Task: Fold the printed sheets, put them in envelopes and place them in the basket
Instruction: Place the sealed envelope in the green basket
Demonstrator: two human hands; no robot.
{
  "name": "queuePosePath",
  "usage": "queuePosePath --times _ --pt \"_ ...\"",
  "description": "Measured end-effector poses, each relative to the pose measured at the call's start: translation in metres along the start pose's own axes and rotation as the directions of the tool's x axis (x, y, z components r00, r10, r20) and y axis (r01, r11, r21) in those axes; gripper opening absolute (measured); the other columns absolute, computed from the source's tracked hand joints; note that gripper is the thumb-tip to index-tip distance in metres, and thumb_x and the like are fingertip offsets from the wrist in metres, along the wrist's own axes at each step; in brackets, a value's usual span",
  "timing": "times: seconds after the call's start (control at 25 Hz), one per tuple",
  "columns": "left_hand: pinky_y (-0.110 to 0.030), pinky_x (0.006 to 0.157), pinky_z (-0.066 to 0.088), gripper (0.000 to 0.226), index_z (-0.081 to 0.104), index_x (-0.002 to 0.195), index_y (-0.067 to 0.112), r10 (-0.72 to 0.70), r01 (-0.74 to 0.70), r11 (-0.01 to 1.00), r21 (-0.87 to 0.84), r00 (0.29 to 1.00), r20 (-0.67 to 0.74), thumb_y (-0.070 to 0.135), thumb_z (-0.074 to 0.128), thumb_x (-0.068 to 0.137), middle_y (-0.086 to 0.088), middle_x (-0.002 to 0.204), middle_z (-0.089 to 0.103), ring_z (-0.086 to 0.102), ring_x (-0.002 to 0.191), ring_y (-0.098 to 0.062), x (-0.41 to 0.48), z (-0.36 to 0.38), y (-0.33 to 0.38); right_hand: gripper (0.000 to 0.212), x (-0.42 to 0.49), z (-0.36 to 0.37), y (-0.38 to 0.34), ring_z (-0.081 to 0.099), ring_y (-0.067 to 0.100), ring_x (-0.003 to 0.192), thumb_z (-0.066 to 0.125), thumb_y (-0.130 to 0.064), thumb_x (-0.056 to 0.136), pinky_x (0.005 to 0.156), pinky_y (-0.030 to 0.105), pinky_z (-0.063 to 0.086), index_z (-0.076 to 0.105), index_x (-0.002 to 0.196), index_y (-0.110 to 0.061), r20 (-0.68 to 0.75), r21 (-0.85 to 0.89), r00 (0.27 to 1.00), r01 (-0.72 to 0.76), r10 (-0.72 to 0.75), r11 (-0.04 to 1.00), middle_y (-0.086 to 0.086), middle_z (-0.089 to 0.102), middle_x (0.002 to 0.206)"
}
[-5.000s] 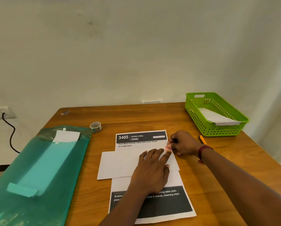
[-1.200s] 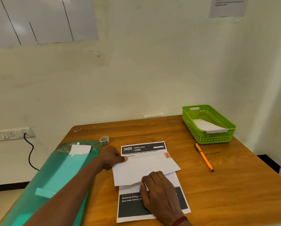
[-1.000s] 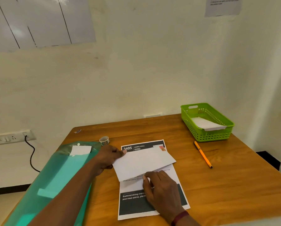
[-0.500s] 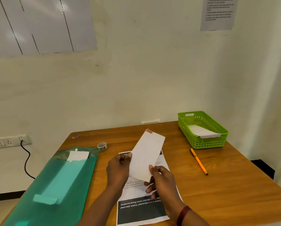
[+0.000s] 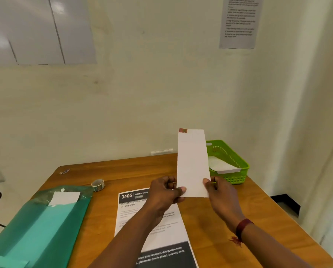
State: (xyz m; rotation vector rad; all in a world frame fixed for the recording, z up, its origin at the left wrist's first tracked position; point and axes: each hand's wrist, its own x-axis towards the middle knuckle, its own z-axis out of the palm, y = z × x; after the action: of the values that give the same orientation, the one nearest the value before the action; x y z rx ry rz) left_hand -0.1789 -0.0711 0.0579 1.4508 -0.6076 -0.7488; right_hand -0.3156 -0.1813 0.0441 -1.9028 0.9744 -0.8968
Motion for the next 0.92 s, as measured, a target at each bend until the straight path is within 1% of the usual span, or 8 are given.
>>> queuePosePath --times 0.12,0.28,0.4,0.52,0.64,0.76,0.84,0.92 --pt "-0.032 0.072 0.061 0.035 0.065 0.111 0.008 0.021 -0.021 1.000 0.009 1.000 0.008 0.001 0.077 0.078 -0.008 0.100 0.071 0.071 0.091 -0.022 0.022 0.034 0.004 0.020 0.031 -0.028 0.008 0.062 0.009 0.069 0.050 -0.035 0.098 0.063 0.038 0.055 0.064 0.097 -0.021 -0.063 -0.170 0.995 0.067 -0.078 0.983 -0.006 0.068 0.081" --pt "-0.028 0.068 0.060 0.037 0.065 0.110 0.003 0.008 -0.008 1.000 -0.007 0.998 0.067 0.000 0.080 0.076 -0.009 0.090 0.069 0.070 0.084 -0.019 0.057 0.070 0.008 0.028 0.078 -0.061 0.022 0.061 0.009 0.072 0.055 -0.041 0.095 0.059 0.028 0.051 0.068 0.102 -0.017 -0.137 -0.267 0.988 0.037 -0.076 0.963 -0.003 0.069 0.088" --pt "-0.025 0.063 0.058 0.041 0.063 0.109 -0.001 -0.037 0.039 0.999 -0.030 0.996 0.080 0.000 0.083 0.073 -0.013 0.096 0.069 0.070 0.084 -0.022 0.080 0.096 0.010 0.028 0.107 -0.078 0.031 0.062 0.012 0.070 0.055 -0.039 0.095 0.061 0.032 0.055 0.071 0.094 -0.016 -0.130 -0.309 0.991 -0.007 -0.035 0.951 -0.003 0.068 0.083" --pt "-0.028 0.065 0.060 0.033 0.060 0.093 0.003 -0.089 0.092 0.995 -0.048 0.994 0.059 -0.004 0.083 0.071 -0.016 0.104 0.065 0.069 0.087 -0.026 0.098 0.122 0.009 0.027 0.134 -0.091 0.043 0.061 0.014 0.068 0.055 -0.036 0.096 0.065 0.037 0.055 0.071 0.086 -0.017 -0.138 -0.377 0.990 -0.032 -0.022 0.926 0.000 0.069 0.081" --pt "-0.028 0.062 0.061 0.032 0.060 0.089 0.002 -0.126 0.128 0.987 -0.094 0.992 0.021 -0.006 0.084 0.069 -0.017 0.109 0.062 0.068 0.085 -0.026 0.116 0.138 0.005 0.029 0.158 -0.096 0.057 0.057 0.012 0.069 0.056 -0.036 0.096 0.063 0.033 0.050 0.073 0.085 -0.015 -0.105 -0.478 0.994 -0.029 -0.025 0.878 0.001 0.068 0.081" --pt "-0.029 0.062 0.061 0.032 0.059 0.082 0.007 -0.143 0.141 0.987 -0.080 0.989 -0.026 -0.003 0.086 0.068 -0.013 0.107 0.061 0.068 0.078 -0.022 0.131 0.145 -0.004 0.032 0.176 -0.095 0.073 0.056 0.013 0.068 0.058 -0.038 0.094 0.064 0.034 0.049 0.074 0.081 -0.013 -0.064 -0.548 0.998 -0.045 0.012 0.835 0.003 0.068 0.079" --pt "-0.034 0.067 0.062 0.032 0.060 0.080 0.009 -0.152 0.148 0.987 -0.069 0.987 -0.049 0.000 0.087 0.067 -0.012 0.105 0.061 0.069 0.072 -0.019 0.140 0.148 -0.010 0.034 0.188 -0.092 0.082 0.058 0.016 0.069 0.058 -0.040 0.093 0.066 0.036 0.051 0.075 0.082 -0.012 -0.042 -0.585 0.999 -0.049 0.030 0.809 0.005 0.069 0.080" --pt "-0.032 0.067 0.062 0.032 0.062 0.086 0.007 -0.149 0.146 0.988 -0.054 0.987 -0.060 0.002 0.087 0.068 -0.011 0.106 0.061 0.070 0.071 -0.018 0.150 0.150 -0.016 0.035 0.196 -0.087 0.089 0.059 0.016 0.068 0.058 -0.041 0.093 0.065 0.036 0.051 0.075 0.081 -0.013 -0.028 -0.611 0.999 -0.046 0.037 0.790 0.004 0.069 0.079"
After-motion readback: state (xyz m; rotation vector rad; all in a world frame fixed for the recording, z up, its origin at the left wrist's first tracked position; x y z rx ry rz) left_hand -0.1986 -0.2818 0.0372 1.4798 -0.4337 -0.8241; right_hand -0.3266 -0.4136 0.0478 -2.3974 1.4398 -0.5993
